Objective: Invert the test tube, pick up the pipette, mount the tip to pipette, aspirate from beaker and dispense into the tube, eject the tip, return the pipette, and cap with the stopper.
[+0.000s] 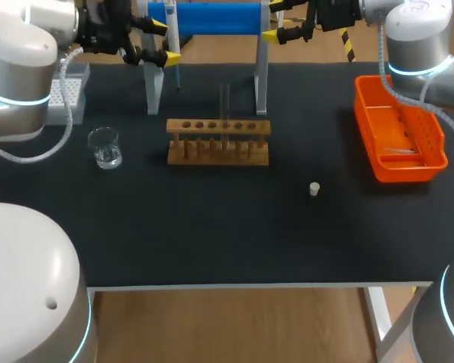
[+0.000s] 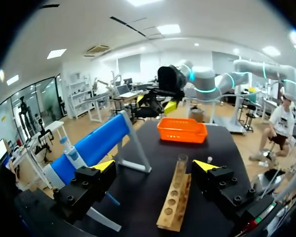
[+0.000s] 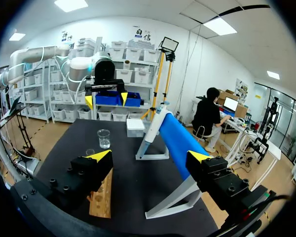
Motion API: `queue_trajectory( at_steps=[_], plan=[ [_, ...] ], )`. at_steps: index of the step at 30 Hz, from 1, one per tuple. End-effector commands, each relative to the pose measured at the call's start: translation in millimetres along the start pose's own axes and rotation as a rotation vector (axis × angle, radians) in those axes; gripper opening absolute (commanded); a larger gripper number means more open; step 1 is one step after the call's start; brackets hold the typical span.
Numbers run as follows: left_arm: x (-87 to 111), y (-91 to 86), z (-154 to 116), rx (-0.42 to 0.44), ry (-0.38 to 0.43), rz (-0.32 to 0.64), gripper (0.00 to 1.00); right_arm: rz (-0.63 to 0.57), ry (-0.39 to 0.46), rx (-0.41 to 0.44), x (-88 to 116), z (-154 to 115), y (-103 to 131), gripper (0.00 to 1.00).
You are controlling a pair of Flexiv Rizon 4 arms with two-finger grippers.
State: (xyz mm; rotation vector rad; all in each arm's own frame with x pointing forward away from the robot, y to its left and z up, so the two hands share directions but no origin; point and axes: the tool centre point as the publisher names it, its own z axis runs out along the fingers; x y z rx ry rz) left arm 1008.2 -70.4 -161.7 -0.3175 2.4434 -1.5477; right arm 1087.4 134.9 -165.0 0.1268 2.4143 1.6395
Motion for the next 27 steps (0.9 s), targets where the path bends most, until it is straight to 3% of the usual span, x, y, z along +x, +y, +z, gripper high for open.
queue_trajectory(
  at_steps=[1, 27],
  plan=[
    [5.0, 6.7, 7, 0.041, 0.014, 0.022, 1.00, 0.000, 0.004, 0.003, -1, -1, 0, 1.00],
    [33.4, 13.6, 75, 0.036, 0.212, 0.080, 1.00, 0.000, 0.004, 0.003, -1, -1, 0, 1.00]
  ],
)
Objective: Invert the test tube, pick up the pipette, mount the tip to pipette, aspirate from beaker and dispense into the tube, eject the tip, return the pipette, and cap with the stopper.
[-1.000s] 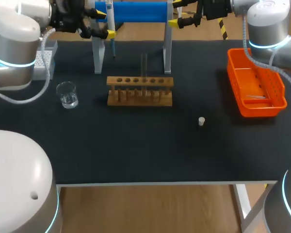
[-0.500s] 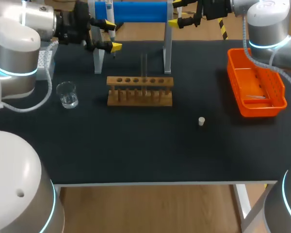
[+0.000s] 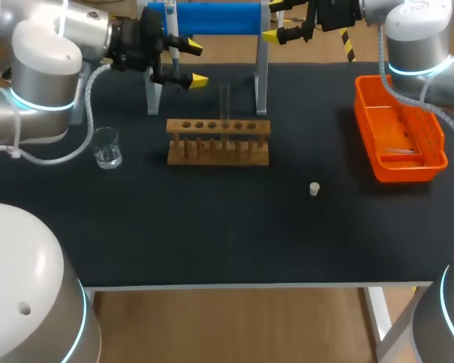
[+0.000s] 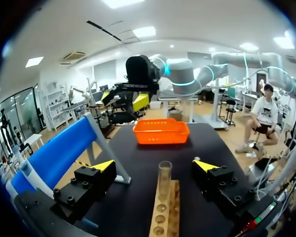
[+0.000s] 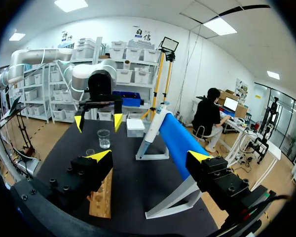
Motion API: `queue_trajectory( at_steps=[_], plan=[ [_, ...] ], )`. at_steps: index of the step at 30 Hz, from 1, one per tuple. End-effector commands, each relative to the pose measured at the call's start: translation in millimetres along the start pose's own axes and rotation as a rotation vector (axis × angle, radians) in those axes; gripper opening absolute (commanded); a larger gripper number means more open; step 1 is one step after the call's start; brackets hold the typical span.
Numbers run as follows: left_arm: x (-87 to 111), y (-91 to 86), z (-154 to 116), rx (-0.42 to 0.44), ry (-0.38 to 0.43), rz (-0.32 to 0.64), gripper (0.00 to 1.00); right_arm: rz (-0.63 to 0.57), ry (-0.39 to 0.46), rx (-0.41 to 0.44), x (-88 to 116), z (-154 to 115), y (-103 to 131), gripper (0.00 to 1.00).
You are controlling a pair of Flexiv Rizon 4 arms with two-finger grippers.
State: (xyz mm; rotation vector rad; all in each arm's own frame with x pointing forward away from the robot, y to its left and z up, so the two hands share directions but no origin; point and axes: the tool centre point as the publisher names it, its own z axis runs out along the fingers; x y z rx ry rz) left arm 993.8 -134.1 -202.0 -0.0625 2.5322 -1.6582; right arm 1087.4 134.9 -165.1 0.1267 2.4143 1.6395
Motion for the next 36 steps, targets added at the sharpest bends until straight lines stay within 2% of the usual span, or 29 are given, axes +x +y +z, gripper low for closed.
queue_trajectory(
  at_steps=[1, 14, 21, 36],
  plan=[
    [-2.5, 4.0, 9, -0.002, 0.020, -0.001, 1.00, 0.000, 0.004, 0.003, -1, -1, 0, 1.00],
    [21.9, 11.3, 30, 0.009, 0.025, -0.006, 1.00, 0.000, 0.004, 0.003, -1, -1, 0, 1.00],
    [22.4, 12.4, 46, -0.008, 0.041, 0.011, 1.00, 0.000, 0.004, 0.003, -1, -1, 0, 1.00],
    [21.0, 30.5, 67, -0.037, 0.038, -0.029, 1.00, 0.000, 0.004, 0.003, -1, -1, 0, 1.00]
  ],
)
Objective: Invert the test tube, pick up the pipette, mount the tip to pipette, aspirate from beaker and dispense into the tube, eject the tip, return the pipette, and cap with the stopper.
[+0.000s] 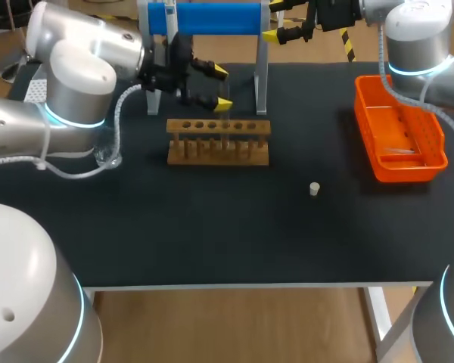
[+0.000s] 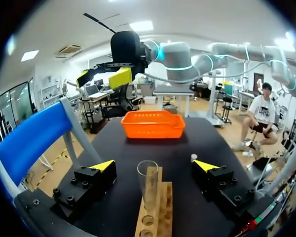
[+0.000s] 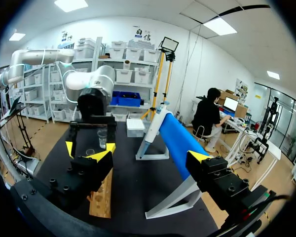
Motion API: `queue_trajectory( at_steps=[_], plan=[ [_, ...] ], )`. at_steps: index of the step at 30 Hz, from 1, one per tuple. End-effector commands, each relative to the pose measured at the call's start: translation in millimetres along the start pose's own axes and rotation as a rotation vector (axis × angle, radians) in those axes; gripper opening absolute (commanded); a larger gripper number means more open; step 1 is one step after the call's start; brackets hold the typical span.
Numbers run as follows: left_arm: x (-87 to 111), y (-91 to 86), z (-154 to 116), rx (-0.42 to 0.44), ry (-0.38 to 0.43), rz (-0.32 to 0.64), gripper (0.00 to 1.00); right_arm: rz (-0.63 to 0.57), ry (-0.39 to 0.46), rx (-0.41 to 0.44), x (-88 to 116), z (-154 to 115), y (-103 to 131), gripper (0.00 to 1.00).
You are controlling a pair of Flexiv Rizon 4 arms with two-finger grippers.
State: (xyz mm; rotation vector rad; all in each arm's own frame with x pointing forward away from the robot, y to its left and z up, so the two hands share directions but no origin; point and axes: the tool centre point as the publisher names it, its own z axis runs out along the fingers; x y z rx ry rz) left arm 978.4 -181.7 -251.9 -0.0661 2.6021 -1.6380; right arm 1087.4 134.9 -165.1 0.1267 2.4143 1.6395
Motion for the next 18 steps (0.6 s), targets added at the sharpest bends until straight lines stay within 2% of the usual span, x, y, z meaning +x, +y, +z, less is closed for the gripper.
queue_trajectory(
  at_steps=[1, 18],
  plan=[
    [-3.0, 5.8, 6, 0.002, -0.004, -0.004, 1.00, 0.000, 0.004, 0.003, -1, -1, 0, 1.00],
    [-4.0, 19.9, 26, -0.064, 0.011, 0.013, 1.00, 0.000, 0.004, 0.003, -1, -1, 0, 1.00]
  ],
)
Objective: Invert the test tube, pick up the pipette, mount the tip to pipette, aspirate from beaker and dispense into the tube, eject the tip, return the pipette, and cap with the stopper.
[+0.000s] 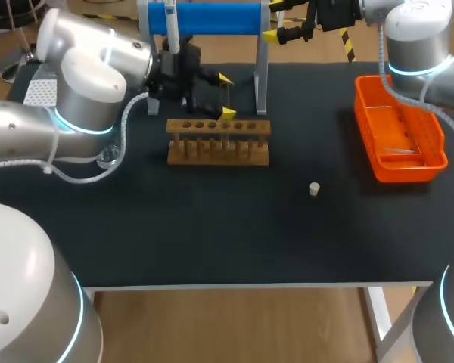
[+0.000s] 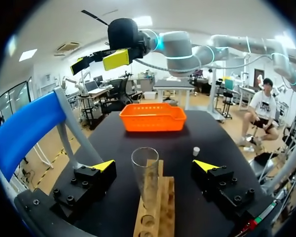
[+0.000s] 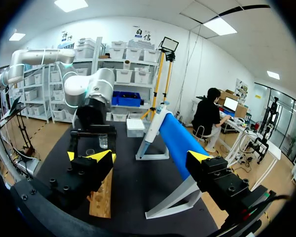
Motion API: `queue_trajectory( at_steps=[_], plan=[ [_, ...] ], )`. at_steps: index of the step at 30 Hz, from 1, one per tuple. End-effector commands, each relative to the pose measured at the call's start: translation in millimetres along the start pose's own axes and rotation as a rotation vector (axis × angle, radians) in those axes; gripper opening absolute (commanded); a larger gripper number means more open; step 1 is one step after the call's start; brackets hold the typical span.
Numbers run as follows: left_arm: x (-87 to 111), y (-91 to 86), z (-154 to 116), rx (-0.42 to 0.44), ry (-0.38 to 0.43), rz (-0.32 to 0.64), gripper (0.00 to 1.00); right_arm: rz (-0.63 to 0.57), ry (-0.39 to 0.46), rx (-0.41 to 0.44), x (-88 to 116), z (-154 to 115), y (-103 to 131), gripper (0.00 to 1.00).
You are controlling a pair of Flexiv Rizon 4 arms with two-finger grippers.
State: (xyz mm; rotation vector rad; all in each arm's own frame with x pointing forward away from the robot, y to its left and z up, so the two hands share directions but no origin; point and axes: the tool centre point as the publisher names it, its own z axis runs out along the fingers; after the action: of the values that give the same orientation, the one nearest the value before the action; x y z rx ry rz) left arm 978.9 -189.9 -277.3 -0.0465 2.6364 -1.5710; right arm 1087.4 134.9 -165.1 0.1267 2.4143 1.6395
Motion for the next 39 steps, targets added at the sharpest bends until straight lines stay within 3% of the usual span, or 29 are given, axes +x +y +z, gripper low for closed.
queue_trajectory(
  at_steps=[1, 15, 39],
  plan=[
    [-4.4, 0.4, 9, -0.015, 0.010, -0.004, 1.00, 0.000, 0.004, 0.003, -1, -1, 0, 1.00],
    [-8.6, 3.8, 20, -0.019, 0.006, -0.015, 1.00, 0.000, 0.004, 0.003, -1, -1, 0, 1.00],
    [-4.1, 10.5, 17, -0.053, -0.075, -0.016, 1.00, 0.000, 0.004, 0.003, -1, -1, 0, 1.00]
  ],
)
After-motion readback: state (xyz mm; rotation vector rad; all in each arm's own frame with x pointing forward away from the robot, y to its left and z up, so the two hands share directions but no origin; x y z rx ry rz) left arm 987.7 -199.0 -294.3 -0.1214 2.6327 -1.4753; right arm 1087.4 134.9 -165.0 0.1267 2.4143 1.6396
